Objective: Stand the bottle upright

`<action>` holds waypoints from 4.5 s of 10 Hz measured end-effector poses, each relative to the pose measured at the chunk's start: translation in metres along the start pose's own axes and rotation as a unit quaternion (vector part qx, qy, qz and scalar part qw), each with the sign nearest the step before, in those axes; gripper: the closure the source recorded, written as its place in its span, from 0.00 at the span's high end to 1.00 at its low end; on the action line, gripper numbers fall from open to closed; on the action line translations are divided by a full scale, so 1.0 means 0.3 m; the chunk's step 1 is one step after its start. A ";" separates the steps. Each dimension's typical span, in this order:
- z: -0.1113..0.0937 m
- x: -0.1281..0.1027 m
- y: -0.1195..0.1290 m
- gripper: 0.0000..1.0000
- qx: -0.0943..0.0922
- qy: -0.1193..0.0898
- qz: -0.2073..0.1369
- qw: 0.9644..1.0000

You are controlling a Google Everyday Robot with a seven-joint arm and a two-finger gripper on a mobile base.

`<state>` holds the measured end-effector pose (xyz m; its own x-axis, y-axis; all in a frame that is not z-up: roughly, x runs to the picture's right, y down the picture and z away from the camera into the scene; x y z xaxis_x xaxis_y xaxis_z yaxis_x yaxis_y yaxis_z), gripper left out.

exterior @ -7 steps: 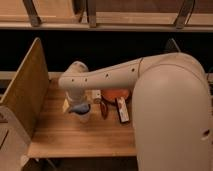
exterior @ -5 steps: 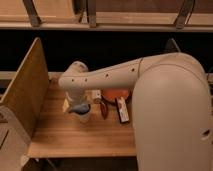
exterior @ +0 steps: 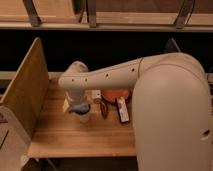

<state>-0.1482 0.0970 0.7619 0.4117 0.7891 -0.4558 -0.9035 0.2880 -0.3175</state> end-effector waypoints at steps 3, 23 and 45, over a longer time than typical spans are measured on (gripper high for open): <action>0.000 0.000 0.000 0.80 0.000 0.000 0.000 1.000; -0.372 -0.456 -0.428 0.80 0.115 -0.108 -0.023 0.987; -0.016 -0.819 -0.552 0.80 0.019 -0.198 0.087 0.976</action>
<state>-0.0991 -0.1472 0.9224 0.1792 0.9738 -0.1398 -0.9628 0.1444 -0.2286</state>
